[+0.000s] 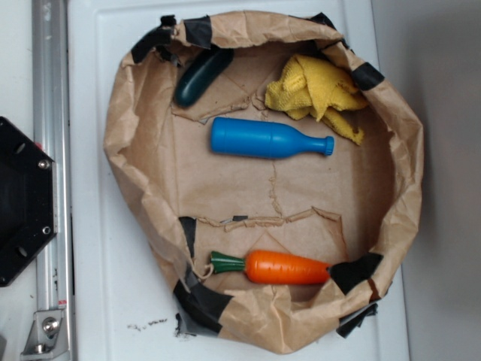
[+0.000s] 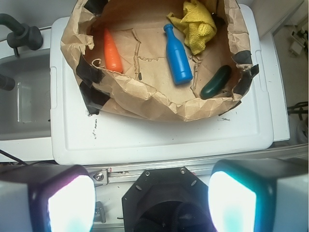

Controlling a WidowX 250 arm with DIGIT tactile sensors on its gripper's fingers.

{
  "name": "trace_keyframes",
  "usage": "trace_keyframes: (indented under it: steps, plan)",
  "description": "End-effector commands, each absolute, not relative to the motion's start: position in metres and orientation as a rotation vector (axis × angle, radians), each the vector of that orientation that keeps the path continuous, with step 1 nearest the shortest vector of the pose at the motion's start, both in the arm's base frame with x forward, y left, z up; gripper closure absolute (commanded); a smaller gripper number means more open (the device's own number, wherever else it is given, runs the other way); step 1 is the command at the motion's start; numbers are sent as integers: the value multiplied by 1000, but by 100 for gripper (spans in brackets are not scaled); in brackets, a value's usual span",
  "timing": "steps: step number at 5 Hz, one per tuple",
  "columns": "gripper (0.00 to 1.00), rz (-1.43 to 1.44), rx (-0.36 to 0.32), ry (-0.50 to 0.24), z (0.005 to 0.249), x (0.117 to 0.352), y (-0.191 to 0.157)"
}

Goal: Grab the yellow cloth.

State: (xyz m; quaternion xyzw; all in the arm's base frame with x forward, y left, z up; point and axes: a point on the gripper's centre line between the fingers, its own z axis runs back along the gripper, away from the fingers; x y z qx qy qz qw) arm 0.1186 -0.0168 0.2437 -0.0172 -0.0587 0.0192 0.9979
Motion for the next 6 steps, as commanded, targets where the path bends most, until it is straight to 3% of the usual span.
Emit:
trace_keyframes:
  steps: [1, 2, 3, 4, 5, 6]
  plan:
    - [0, 38, -34, -118, 244, 119, -17]
    - [0, 83, 5, -222, 232, 148, -9]
    - [0, 121, 38, -254, 200, 196, 11]
    - [0, 189, 56, -235, 159, 226, 25]
    - [0, 216, 48, -201, 132, 248, 46]
    - [0, 216, 48, -201, 132, 248, 46]
